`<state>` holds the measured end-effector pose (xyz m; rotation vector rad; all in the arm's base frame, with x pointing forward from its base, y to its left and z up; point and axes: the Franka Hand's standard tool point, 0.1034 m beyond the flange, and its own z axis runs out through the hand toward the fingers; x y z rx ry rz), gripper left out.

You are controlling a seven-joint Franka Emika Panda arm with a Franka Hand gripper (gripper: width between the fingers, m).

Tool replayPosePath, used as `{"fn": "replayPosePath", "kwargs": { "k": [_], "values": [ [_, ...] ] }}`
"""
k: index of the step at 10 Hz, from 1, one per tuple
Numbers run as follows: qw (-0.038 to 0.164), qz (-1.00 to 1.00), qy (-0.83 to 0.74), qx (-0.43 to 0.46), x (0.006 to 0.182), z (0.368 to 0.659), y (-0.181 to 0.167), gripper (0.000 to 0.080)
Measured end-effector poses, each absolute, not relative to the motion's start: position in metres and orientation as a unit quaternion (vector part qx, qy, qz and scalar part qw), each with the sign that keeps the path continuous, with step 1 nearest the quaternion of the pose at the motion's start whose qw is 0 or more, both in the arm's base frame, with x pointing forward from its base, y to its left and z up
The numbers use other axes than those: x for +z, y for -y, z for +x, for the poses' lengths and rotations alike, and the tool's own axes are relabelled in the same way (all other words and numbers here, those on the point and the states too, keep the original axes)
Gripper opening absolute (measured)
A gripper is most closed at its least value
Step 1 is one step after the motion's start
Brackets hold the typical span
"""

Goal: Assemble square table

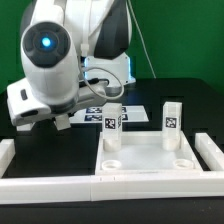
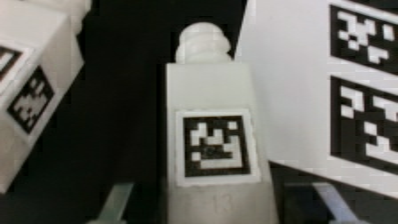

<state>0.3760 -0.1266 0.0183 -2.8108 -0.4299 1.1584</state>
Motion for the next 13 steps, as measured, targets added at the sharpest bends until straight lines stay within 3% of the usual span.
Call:
{"fn": "replayPosePath", "kwargs": {
  "k": [5,7,10,11,13],
  "values": [
    [0.035,-0.91,0.146,0.386,0.021,0.374,0.123,0.029],
    [0.033,-0.898,0.157,0.409,0.071,0.387,0.118,0.029],
    [0.024,-0.906,0.168,0.387,0.139,0.436,0.119,0.029],
    [0.018,-0.916,0.17,0.363,0.154,0.452,0.119,0.029],
    [0.02,-0.923,0.173,0.342,0.145,0.454,0.119,0.029]
  ]
}}
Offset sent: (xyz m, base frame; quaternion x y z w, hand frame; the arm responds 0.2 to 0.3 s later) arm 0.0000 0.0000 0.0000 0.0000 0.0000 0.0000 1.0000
